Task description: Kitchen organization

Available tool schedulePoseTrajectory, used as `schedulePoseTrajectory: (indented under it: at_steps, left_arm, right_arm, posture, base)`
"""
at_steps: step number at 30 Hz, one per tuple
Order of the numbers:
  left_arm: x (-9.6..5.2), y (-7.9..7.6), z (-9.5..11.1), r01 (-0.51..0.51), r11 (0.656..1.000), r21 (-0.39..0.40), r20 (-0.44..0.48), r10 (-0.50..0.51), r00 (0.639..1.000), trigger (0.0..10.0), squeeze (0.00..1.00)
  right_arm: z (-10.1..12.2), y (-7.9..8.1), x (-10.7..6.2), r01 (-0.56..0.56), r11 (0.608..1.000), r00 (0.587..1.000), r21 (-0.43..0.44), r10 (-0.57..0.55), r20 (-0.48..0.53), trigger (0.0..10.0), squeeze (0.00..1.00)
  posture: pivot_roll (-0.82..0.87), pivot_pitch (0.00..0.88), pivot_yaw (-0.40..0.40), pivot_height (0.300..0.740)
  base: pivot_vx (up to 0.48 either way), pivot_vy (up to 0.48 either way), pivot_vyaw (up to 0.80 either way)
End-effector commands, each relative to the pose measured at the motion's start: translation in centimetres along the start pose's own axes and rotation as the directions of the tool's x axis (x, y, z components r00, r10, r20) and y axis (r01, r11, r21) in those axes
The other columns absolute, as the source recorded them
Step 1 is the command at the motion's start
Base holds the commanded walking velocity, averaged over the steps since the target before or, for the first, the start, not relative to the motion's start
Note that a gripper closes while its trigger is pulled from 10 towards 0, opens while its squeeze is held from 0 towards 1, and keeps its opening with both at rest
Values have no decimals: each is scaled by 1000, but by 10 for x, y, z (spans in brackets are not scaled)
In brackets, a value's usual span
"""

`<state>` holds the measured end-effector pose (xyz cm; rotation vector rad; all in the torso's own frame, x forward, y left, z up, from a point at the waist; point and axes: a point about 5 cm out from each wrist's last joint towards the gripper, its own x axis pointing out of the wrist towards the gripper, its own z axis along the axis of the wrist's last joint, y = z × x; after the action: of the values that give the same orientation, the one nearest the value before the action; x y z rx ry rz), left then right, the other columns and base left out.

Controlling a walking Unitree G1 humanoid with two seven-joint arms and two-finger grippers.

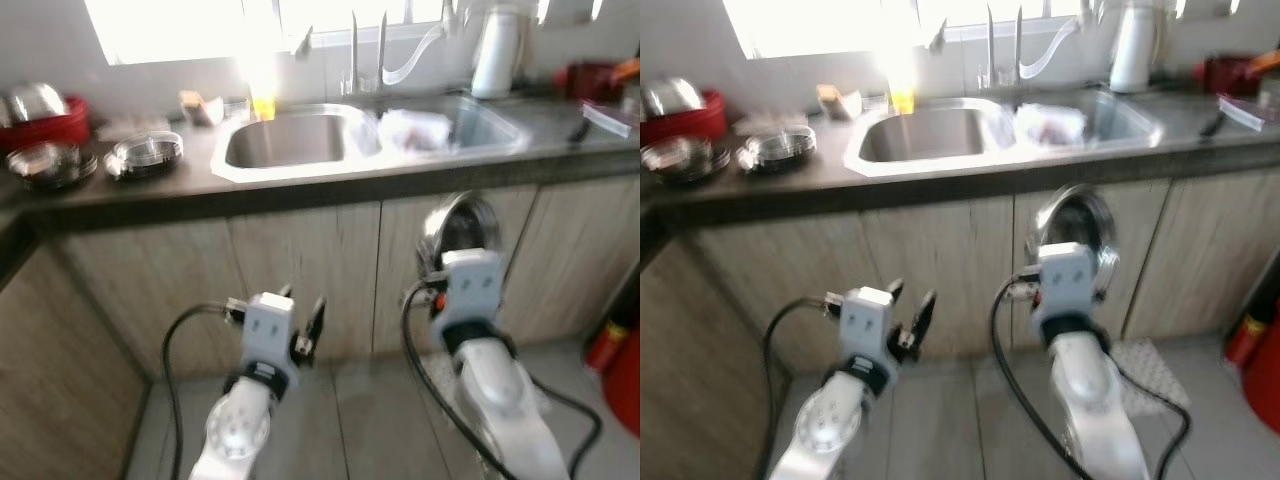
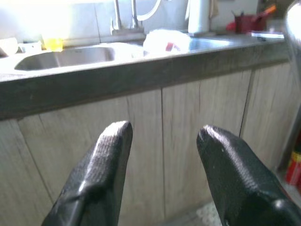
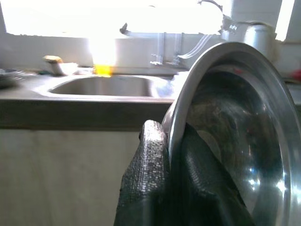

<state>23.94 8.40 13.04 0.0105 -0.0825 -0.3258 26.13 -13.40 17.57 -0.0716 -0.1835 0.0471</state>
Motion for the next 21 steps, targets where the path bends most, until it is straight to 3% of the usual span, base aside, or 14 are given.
schedulePoseTrajectory:
  at_steps: [1, 12, 21]
  left_arm:
    - [-1, 10, 2, -35, 999, 21, 1, 35, 999, 10000, 0]
    - [0, 9, 2, -34, 999, 27, -4, 34, 999, 10000, 0]
    - [1, 10, 3, -34, 999, 30, -4, 34, 999, 10000, 0]
  right_arm:
    - [7, 9, 3, -31, 999, 999, 17, 30, 29, 10000, 0]
    - [14, 8, 8, -51, 999, 997, 11, 50, 61, 10000, 0]
    - [33, 6, 21, -71, 997, 989, 2, 70, 134, 10000, 0]
  posture:
    - [57, 9, 35, 740]
    - [55, 10, 34, 740]
    - [58, 8, 34, 740]
  base:
    - [270, 0, 0]
    - [304, 0, 0]
    - [375, 0, 0]
